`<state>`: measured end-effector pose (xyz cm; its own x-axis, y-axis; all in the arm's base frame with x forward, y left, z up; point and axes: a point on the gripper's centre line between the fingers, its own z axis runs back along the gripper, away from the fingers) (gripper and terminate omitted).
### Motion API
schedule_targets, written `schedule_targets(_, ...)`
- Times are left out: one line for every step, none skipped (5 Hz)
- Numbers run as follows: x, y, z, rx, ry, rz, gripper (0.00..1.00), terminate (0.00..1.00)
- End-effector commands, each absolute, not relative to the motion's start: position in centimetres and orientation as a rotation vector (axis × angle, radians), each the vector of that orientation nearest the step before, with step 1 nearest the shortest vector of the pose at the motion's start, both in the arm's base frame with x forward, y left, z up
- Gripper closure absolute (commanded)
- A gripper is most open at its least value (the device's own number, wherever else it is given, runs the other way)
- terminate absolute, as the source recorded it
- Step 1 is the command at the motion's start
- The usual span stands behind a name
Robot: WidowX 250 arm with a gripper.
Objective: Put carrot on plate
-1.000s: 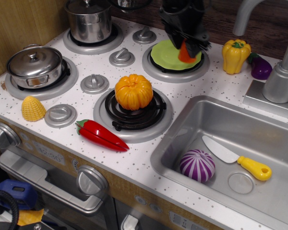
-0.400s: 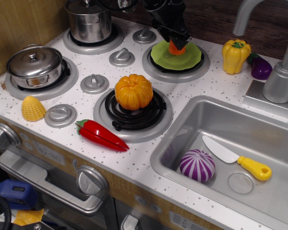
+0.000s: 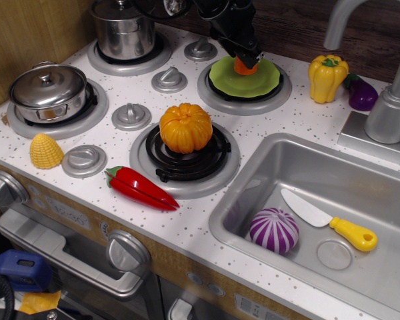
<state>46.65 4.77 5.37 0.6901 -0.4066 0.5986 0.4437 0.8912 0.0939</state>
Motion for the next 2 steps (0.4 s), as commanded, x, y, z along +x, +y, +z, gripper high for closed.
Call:
schedule_targets(47.28, 5.79, 6.38, -0.042, -0.711, -0.503, 0.0, 0.0)
schedule_targets(47.28, 5.79, 6.38, -0.042, -0.711, -0.503, 0.0, 1.0)
